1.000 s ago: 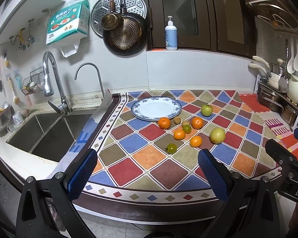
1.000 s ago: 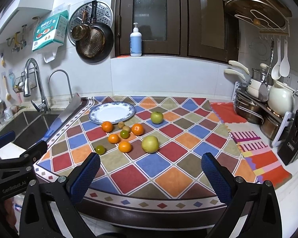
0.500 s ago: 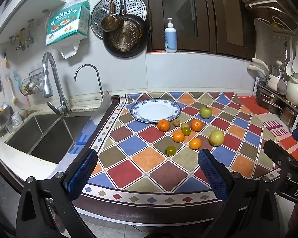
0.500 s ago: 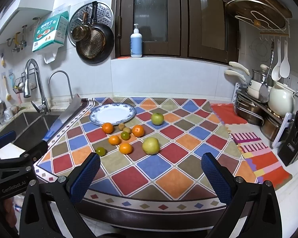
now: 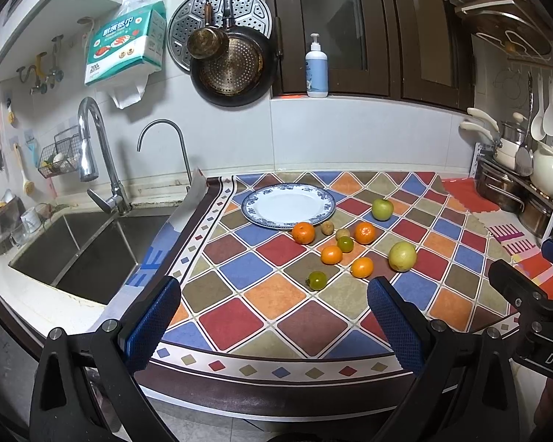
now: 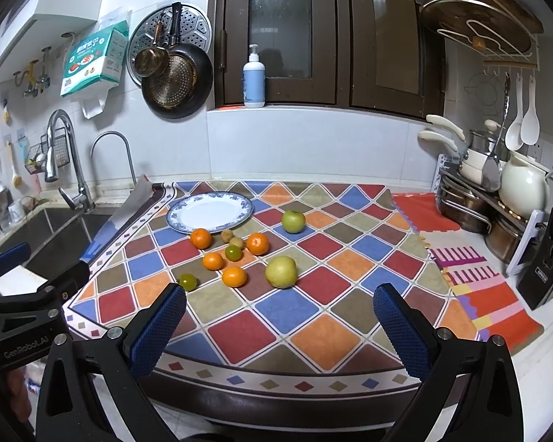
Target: Organize fruits
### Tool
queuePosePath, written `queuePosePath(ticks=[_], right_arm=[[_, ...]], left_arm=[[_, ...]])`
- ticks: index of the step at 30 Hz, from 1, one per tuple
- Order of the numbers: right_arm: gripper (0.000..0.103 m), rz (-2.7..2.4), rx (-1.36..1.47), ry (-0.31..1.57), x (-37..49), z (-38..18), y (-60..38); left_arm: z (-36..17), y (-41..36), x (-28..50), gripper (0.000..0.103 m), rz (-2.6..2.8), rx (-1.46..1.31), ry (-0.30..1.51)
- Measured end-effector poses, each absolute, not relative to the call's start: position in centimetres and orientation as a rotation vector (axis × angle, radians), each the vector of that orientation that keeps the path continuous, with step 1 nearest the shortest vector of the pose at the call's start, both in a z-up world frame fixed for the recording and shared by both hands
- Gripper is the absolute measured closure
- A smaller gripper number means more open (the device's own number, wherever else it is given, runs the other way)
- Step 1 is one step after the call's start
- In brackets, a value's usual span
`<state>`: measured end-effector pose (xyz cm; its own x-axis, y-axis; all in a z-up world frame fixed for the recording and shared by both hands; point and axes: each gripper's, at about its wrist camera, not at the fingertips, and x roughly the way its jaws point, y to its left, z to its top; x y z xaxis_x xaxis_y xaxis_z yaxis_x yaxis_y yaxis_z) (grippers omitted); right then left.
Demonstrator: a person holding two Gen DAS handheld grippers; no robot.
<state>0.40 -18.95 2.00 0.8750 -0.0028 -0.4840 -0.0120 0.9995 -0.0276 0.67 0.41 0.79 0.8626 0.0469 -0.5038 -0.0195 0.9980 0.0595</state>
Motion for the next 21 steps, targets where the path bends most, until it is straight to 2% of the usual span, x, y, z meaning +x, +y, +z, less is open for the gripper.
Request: queuePosePath(ticks=[21], right_arm=[[0.001,0.017,-0.027,0.531,1.5,1.1,-19.2]], left_arm=[[0.5,0.0,2.5,0.000,0.028,0.060,0.556]])
